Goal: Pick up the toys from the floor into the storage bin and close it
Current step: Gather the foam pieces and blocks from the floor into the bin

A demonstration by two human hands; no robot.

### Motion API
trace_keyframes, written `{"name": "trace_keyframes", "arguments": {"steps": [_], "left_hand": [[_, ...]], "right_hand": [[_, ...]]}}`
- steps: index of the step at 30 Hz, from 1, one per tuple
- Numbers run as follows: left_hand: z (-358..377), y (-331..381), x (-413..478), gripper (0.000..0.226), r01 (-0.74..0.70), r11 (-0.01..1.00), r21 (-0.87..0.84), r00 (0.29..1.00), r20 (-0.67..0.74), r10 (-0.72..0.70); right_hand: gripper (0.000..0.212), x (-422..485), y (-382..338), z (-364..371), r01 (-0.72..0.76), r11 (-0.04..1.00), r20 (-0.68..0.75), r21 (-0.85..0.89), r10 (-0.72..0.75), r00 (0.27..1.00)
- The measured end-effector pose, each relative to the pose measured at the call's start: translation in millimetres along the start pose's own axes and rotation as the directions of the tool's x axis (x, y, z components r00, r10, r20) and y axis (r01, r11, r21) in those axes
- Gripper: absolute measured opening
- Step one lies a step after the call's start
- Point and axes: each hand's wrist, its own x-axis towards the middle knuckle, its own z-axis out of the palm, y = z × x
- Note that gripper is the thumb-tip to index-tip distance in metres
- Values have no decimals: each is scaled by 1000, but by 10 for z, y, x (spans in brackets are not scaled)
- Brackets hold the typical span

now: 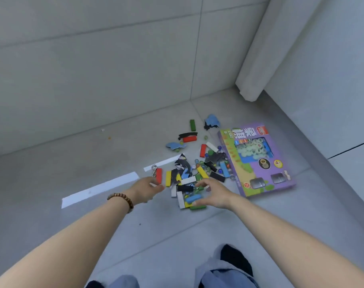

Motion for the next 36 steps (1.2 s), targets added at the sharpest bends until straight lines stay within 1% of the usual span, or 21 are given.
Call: {"name": "trace_keyframes", "arguments": {"steps": [2,5,10,13,16,19,21,23,25,27,28,29,30,31,32,33,34,36], "left_hand": [[164,-106,57,34,50,996,-69,998,50,-47],[369,-180,96,33,94,982,-164,991,108,-77],[567,-82,57,35,106,929,-354,987,149,-56],[669,-34,25,34,93,913,-396,990,136,-42],[708,-45,0,34,109,876,-470,990,128,-55],[718,-70,-33,34,113,814,-570,992,116,-56],[730,-88,-43,34,85,765,-638,996,65,-56],[719,-82,-56,39,75,670,-739,997,47,-60],[698,-35,-81,51,130,513,-849,990,141,-18],[673,20,-91,64,199,332,-922,969,236,73],[648,42,-86,65,216,242,-946,963,248,109],[610,56,-86,62,221,161,-962,962,242,123],[566,62,-83,55,211,105,-972,969,222,109],[525,53,-78,46,188,91,-978,978,195,70],[499,29,-70,38,161,119,-980,986,164,16],[491,-8,-60,32,142,171,-975,990,137,-40],[498,-50,-46,30,135,220,-966,989,119,-82],[522,-131,-24,30,147,273,-951,984,113,-137]], "right_hand": [[54,70,131,138,24,1000,-26,1,-24,999],[45,119,256,296,77,997,-104,-1,-77,992],[46,157,336,462,131,990,-207,-50,-139,968],[49,154,335,523,138,983,-251,-117,-164,954],[47,137,341,558,146,977,-254,-155,-182,950],[43,99,372,567,132,985,-282,-111,-158,946],[40,68,383,549,126,992,-346,-18,-124,930],[34,7,272,511,157,975,-426,160,-76,902],[29,-41,52,485,240,919,-419,314,-93,903],[29,-51,-166,484,307,875,-340,374,-179,923],[30,-45,-232,476,318,862,-314,394,-199,928],[30,-38,-262,446,314,852,-319,418,-185,929],[30,-10,-235,403,306,846,-355,436,-150,923],[30,23,-173,352,292,855,-402,429,-109,909],[31,60,-84,308,266,884,-436,385,-79,896],[32,91,8,283,229,915,-443,332,-64,894],[33,120,85,286,195,938,-426,285,-58,903],[36,180,176,377,172,963,-379,205,-84,922]]}}
